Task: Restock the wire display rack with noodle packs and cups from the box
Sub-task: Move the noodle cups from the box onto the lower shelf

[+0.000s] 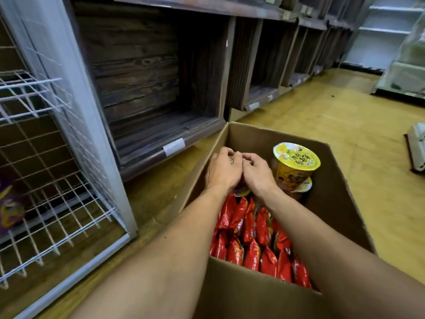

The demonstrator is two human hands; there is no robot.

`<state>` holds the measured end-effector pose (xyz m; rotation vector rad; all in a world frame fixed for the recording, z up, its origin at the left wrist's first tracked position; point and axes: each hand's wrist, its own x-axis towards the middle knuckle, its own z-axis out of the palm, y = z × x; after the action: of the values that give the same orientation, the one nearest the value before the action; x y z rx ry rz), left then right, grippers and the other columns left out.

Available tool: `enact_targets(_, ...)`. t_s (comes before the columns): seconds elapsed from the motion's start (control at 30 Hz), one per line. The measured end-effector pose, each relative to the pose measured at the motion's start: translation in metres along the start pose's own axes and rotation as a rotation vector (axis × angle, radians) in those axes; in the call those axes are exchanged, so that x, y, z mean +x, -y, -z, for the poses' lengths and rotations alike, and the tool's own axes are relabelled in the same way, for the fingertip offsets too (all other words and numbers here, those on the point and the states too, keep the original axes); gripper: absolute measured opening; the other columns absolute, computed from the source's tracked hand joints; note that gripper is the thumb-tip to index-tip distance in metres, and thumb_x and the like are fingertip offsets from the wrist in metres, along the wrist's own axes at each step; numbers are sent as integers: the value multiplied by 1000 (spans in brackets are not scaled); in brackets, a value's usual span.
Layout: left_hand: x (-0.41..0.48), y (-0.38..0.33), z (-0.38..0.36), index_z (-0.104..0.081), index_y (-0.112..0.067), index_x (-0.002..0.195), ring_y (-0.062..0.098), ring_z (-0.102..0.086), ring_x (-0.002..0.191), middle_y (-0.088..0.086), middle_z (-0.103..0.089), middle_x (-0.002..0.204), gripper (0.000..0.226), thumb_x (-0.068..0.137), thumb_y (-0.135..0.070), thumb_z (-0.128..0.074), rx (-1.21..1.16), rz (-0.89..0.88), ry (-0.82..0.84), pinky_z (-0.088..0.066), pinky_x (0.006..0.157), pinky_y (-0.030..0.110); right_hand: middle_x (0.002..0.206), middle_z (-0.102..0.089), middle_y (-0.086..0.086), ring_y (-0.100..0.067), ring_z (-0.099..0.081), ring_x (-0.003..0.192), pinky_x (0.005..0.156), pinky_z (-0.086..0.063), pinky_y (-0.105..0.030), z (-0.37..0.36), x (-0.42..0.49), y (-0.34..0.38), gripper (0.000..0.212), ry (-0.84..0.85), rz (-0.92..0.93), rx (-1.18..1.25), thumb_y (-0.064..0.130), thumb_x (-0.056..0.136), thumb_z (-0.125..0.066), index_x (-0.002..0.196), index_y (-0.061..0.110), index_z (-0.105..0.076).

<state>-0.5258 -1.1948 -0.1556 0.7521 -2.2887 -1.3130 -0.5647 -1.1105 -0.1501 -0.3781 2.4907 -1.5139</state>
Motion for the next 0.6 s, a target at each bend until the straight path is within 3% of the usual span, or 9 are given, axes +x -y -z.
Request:
enact_targets(0.07, 5, 4, -13, -57, -22, 127, 31, -57, 123, 11, -60, 130, 35, 100, -42, -49, 11, 91, 47, -44, 100, 36, 111, -74, -3, -29, -69, 104, 96, -54, -49, 0, 10, -17, 20, 5, -48, -7, 45, 86, -55, 100, 34, -65)
enact_targets(0.2, 14, 18, -37, -45, -12, 142, 35, -50, 133, 17, -52, 143, 48, 101, -37, -49, 8, 286, 114, -39, 105, 36, 121, -70, -10, -31, -67, 110, 98, -52, -49, -3, 30, -46, 37, 25, -145, -43, 38, 93, -58, 127, 24, -60)
enact_targets(0.4, 23, 36, -57, -35, -9, 149, 35, -45, 137, 18, -45, 150, 56, 102, -34, -50, -67, 385, 133, -37, 110, 37, 123, -63, -6, -30, -62, 118, 100, -52, -51, -18, 50, -68, 46, 24, -259, 16, 32, 95, -58, 137, 13, -53)
enact_targets(0.6, 44, 46, -69, -29, -12, 155, 31, -44, 140, 12, -43, 155, 60, 102, -31, -51, -154, 417, 119, -37, 110, 34, 114, -71, -2, -30, -68, 105, 92, -56, -53, -49, 96, -126, 71, 7, -305, 94, 63, 67, -55, 129, 28, -54)
